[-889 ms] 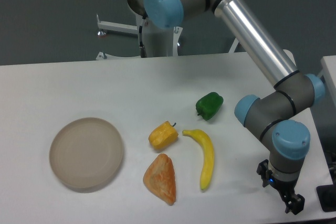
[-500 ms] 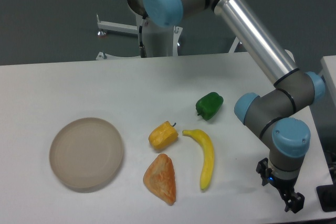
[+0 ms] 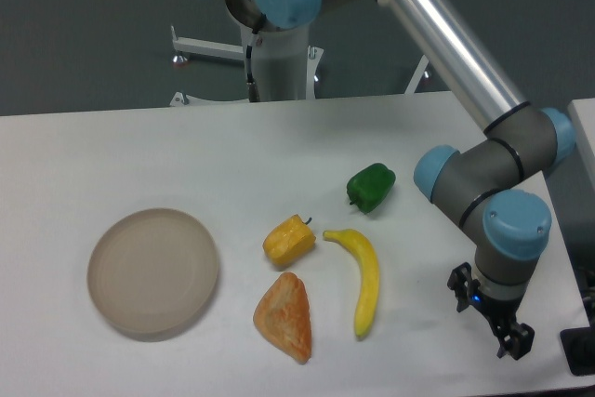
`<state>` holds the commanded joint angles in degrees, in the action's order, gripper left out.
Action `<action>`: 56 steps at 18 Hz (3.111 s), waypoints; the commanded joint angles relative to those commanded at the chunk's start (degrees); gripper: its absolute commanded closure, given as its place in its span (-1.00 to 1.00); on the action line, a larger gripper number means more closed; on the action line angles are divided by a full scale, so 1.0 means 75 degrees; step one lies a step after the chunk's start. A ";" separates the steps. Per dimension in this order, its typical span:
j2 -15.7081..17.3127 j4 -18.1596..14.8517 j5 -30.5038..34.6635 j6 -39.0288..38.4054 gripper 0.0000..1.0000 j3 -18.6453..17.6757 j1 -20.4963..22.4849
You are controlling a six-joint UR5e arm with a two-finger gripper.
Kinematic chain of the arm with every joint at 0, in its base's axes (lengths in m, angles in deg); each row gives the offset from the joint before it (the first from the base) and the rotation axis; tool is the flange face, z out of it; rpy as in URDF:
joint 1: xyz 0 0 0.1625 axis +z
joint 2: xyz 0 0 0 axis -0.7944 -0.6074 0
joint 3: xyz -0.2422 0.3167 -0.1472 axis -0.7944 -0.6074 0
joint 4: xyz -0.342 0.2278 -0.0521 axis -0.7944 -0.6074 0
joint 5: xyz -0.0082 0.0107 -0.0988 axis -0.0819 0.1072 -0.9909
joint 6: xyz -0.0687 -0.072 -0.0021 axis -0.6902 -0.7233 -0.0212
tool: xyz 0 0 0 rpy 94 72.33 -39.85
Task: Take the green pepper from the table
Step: 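Raise the open gripper up from its low start position, then move the open gripper over toward the green bell pepper, then lower the open gripper around the green bell pepper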
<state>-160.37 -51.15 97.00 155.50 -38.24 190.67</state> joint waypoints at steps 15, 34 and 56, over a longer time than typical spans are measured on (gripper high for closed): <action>0.2449 -0.0211 -0.0481 0.0036 -1.00 -0.3234 0.0797; 0.4326 0.0514 -0.1922 -0.1312 -1.00 -0.6857 0.1337; 0.4185 0.0855 -0.1969 -0.1324 -0.64 -0.7080 0.0962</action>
<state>-128.99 -44.74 82.24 145.57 -91.34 197.88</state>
